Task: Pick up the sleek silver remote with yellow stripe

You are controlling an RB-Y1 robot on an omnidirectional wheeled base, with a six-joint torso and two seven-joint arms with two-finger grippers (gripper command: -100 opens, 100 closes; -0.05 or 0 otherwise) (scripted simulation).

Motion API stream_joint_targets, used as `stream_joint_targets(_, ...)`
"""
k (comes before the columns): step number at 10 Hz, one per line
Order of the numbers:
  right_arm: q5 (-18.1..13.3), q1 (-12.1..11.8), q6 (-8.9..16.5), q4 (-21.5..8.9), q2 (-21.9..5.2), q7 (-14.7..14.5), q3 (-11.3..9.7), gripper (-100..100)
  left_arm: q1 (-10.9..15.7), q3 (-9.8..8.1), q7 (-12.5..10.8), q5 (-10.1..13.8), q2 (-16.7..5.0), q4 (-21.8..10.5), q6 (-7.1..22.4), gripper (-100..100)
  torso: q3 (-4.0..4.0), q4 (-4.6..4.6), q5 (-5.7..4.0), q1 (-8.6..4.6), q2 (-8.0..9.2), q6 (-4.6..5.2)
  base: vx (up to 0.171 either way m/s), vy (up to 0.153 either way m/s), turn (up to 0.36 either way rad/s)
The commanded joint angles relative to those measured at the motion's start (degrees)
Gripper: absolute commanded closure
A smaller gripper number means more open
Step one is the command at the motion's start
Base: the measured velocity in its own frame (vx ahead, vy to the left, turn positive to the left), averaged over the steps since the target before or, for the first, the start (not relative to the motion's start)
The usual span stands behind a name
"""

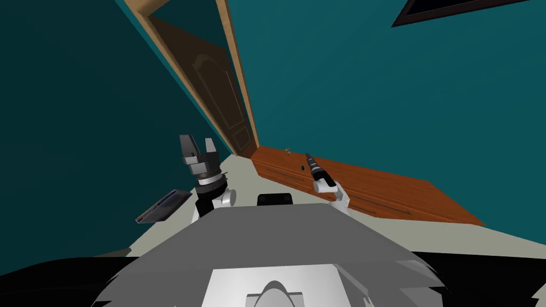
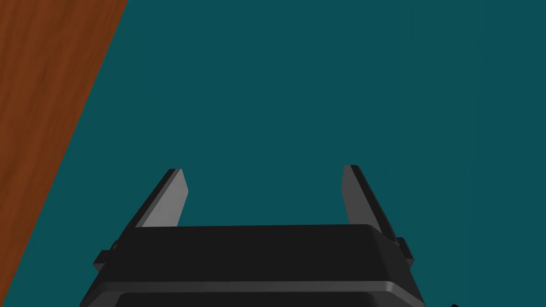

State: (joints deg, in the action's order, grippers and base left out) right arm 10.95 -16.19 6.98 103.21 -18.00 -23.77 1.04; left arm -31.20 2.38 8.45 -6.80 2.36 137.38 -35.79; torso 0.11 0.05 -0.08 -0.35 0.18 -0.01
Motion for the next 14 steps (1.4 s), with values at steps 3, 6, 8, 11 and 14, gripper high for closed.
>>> stream_joint_targets(3,1.6,1.6,5.2,-5.1,-1.5,-3.7,0.4,-100,0.0,0.00,0.0,0.0,0.0,0.0,0.0,0,-0.03,-0.01,0.01,0.04,-0.06,0.02,-0.053,-0.046,0.174)
stream_joint_targets(6,3.7,4.4,9.2,-10.6,-3.2,-8.1,0.9,-100,0.0,-0.01,0.0,0.0,0.0,0.0,0.0,0,-0.10,-0.04,0.01,0.10,-0.18,0.07,-0.037,-0.035,0.216)
stream_joint_targets(8,4.8,5.9,11.8,-13.7,-4.0,-10.3,1.1,-100,0.0,-0.01,0.0,0.0,0.0,0.0,0.0,0,-0.10,-0.04,0.01,0.09,-0.19,0.08,-0.032,-0.038,0.195)
stream_joint_targets(11,5.9,7.3,15.6,-17.5,-4.9,-12.6,1.3,-100,0.0,0.00,0.0,0.0,0.0,0.0,0.0,0,-0.12,-0.04,0.01,0.06,-0.22,0.03,-0.025,-0.038,0.165)
stream_joint_targets(14,8.3,10.2,20.3,-22.6,-6.5,-17.2,1.6,-100,0.0,-0.01,0.0,0.0,0.0,0.0,0.0,0,-0.15,-0.06,0.01,0.06,-0.26,0.09,-0.019,-0.042,0.197)
